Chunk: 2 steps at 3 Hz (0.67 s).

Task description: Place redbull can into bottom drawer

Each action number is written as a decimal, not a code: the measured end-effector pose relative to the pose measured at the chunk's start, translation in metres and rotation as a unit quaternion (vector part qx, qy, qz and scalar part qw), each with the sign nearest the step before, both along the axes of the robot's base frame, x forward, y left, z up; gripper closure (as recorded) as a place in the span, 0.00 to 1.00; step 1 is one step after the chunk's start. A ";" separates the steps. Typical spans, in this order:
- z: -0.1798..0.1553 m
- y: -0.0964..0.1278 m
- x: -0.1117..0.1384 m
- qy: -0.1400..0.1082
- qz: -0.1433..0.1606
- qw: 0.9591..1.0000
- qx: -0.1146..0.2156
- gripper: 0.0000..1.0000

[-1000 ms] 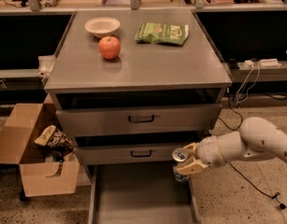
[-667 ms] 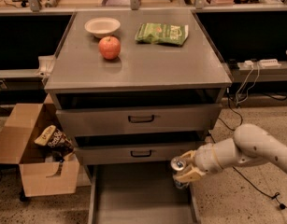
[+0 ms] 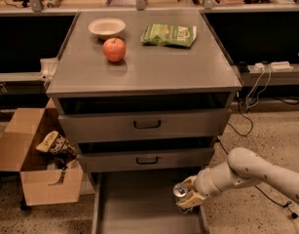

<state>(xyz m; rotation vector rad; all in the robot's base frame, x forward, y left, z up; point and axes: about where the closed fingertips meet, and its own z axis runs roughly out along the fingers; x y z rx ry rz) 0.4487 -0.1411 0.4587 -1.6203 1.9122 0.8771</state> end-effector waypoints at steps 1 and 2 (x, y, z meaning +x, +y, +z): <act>-0.009 -0.002 0.002 -0.003 -0.003 1.000 0.006 1.00; -0.043 0.001 0.018 -0.030 0.008 0.999 0.027 1.00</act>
Offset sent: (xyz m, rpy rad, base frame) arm 0.0372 0.0045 -0.1090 0.1406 -0.1331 0.0549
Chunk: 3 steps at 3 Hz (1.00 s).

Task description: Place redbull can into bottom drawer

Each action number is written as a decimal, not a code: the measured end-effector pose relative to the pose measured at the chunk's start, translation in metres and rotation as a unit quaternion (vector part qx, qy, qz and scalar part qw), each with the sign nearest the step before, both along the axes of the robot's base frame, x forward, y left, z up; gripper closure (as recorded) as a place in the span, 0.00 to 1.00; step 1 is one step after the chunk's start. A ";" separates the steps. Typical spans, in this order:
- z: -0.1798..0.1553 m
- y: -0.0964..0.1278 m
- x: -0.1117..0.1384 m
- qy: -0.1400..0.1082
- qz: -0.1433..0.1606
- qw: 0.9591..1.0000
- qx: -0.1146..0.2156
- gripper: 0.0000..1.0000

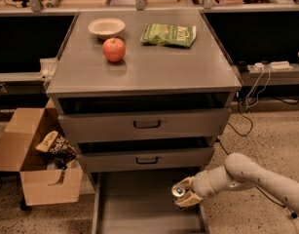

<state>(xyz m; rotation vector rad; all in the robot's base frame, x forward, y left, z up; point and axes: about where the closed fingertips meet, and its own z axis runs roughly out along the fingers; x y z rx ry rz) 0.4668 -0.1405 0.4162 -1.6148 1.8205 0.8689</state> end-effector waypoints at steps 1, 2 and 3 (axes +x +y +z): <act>-0.048 0.012 0.012 -0.007 0.016 1.000 0.015 1.00; -0.098 0.032 0.018 0.007 0.031 0.999 0.030 1.00; -0.098 0.032 0.018 0.007 0.031 0.999 0.030 1.00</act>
Offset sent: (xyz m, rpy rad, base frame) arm 0.0266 0.0468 -0.1406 0.0798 0.0333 0.0969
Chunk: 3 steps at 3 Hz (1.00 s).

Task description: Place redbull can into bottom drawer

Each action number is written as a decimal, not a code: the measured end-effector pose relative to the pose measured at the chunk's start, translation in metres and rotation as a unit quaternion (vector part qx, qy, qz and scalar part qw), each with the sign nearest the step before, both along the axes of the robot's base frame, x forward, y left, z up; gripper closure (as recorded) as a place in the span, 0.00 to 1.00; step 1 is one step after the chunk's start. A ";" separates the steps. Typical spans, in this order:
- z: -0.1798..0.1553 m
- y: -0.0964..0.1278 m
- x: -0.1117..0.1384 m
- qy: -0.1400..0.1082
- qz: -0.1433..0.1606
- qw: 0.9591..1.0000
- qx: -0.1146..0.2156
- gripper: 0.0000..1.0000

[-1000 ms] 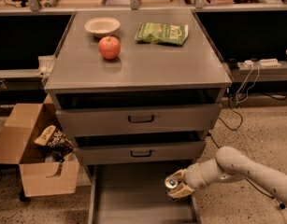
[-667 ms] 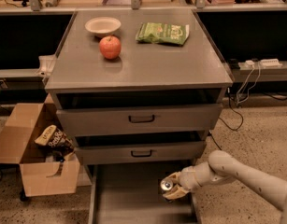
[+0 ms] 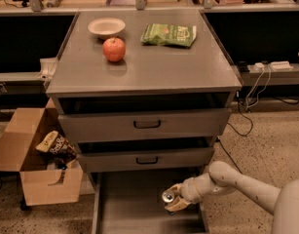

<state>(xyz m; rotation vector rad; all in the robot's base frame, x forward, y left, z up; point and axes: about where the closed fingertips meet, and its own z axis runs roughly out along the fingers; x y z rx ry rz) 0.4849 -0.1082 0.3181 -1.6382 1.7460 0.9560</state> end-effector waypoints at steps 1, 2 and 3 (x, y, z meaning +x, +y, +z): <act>-0.017 0.018 0.000 -0.002 0.013 1.000 0.004 1.00; -0.041 0.046 0.002 -0.013 0.037 0.999 0.016 1.00; -0.062 0.070 0.002 -0.031 0.046 0.998 0.032 1.00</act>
Offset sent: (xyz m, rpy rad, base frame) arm 0.0063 0.0782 -0.0696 0.0583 -0.0624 0.1291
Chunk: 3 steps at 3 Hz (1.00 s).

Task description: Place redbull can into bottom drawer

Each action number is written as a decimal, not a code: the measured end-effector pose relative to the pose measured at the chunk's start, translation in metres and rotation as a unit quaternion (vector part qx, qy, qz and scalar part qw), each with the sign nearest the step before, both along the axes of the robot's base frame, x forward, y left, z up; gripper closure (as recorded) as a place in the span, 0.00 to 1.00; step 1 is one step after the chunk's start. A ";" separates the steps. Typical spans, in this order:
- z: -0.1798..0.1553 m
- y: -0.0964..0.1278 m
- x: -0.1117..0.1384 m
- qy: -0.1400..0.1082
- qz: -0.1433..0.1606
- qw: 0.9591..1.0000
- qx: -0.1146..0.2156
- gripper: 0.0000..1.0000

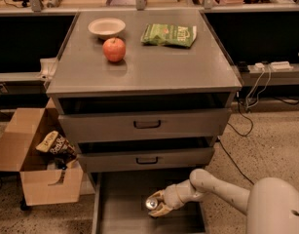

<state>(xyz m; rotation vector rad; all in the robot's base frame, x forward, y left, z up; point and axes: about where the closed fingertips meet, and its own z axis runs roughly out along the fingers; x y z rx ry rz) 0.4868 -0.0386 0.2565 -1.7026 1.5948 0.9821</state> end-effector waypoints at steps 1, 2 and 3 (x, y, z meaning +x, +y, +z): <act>-0.020 0.019 0.005 -0.008 -0.006 1.000 0.019 1.00; -0.040 0.031 0.013 -0.006 -0.022 0.999 0.036 1.00; -0.058 0.035 0.026 -0.004 -0.042 0.998 0.052 1.00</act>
Offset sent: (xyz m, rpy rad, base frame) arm 0.0374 0.0361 -0.0698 0.1120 -0.0096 -0.1131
